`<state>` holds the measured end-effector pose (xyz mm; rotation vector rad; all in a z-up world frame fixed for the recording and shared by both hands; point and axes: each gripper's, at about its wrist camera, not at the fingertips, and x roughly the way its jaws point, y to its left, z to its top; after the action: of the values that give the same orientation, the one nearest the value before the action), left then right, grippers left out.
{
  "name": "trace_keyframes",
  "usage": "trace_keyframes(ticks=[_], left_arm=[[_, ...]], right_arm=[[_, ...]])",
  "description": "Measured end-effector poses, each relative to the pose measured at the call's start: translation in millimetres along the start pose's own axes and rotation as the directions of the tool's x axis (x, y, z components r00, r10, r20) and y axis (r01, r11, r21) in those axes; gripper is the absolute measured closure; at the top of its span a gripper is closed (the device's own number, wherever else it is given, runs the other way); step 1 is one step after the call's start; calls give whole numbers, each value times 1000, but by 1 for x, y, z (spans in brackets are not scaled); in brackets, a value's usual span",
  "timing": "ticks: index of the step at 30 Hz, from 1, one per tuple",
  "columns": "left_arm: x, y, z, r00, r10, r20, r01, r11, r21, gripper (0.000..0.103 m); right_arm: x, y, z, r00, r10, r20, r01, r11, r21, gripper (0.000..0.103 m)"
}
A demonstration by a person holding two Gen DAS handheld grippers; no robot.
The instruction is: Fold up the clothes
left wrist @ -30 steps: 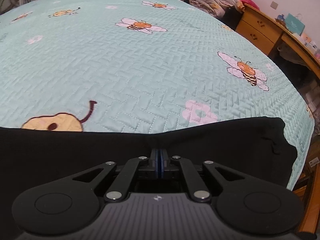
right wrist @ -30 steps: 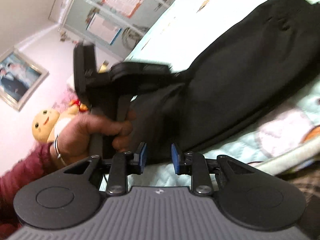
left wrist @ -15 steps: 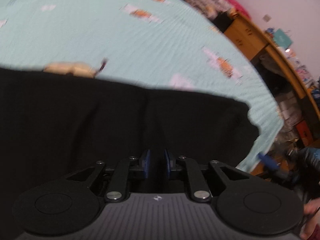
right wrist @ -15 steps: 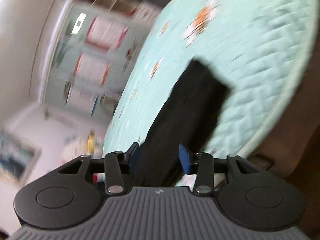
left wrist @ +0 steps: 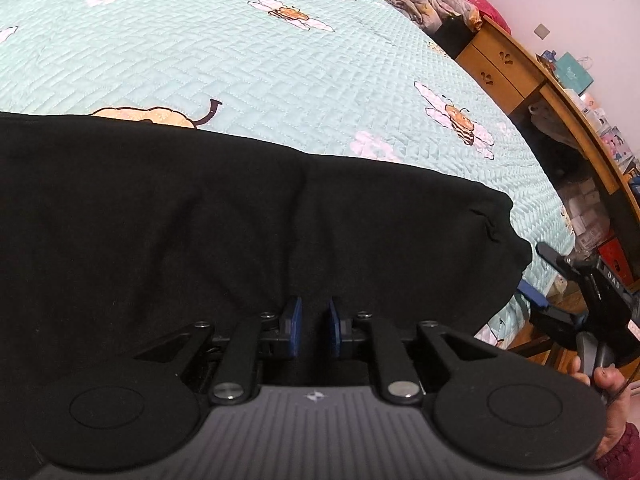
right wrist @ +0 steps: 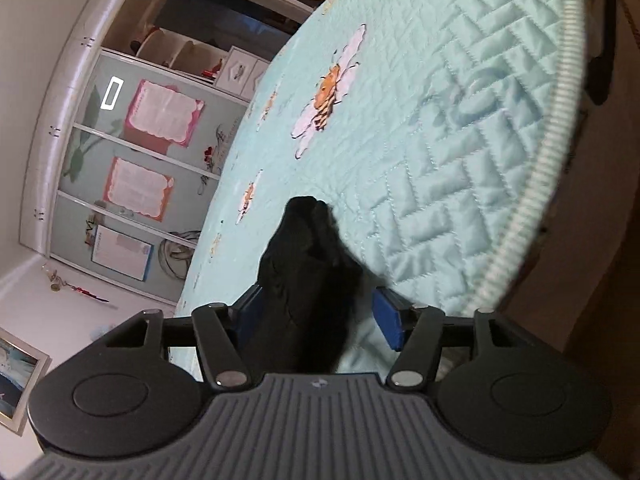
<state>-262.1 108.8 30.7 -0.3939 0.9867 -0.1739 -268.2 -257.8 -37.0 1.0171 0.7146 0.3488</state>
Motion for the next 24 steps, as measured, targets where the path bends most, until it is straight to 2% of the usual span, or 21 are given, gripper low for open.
trace_keyframes(ticks=[7, 8, 9, 11, 12, 17, 24], left_arm=[[1, -7, 0, 1000, 17, -8, -17, 999, 32, 81], [1, -9, 0, 1000, 21, -9, -21, 999, 38, 81], [2, -10, 0, 1000, 26, -9, -25, 999, 45, 81], [2, -12, 0, 999, 34, -11, -34, 998, 58, 80], [3, -13, 0, 999, 37, -12, -36, 997, 62, 80], [5, -12, 0, 1000, 27, -13, -26, 998, 60, 79], [7, -9, 2, 1000, -5, -8, 6, 998, 62, 77]], right_arm=[[18, 10, -1, 999, 5, 40, -2, 997, -72, 42], [19, 14, -3, 1000, -4, 29, 7, 995, -99, 45], [20, 17, -4, 1000, -13, 15, 15, 992, -126, 48], [23, 22, -5, 999, -34, -11, 32, 985, -168, 78], [23, 22, -5, 999, -41, -19, 37, 984, -175, 82], [19, 34, -4, 998, -54, -33, 46, 976, -214, 87], [7, 78, -4, 998, -51, -25, 39, 940, -339, 89]])
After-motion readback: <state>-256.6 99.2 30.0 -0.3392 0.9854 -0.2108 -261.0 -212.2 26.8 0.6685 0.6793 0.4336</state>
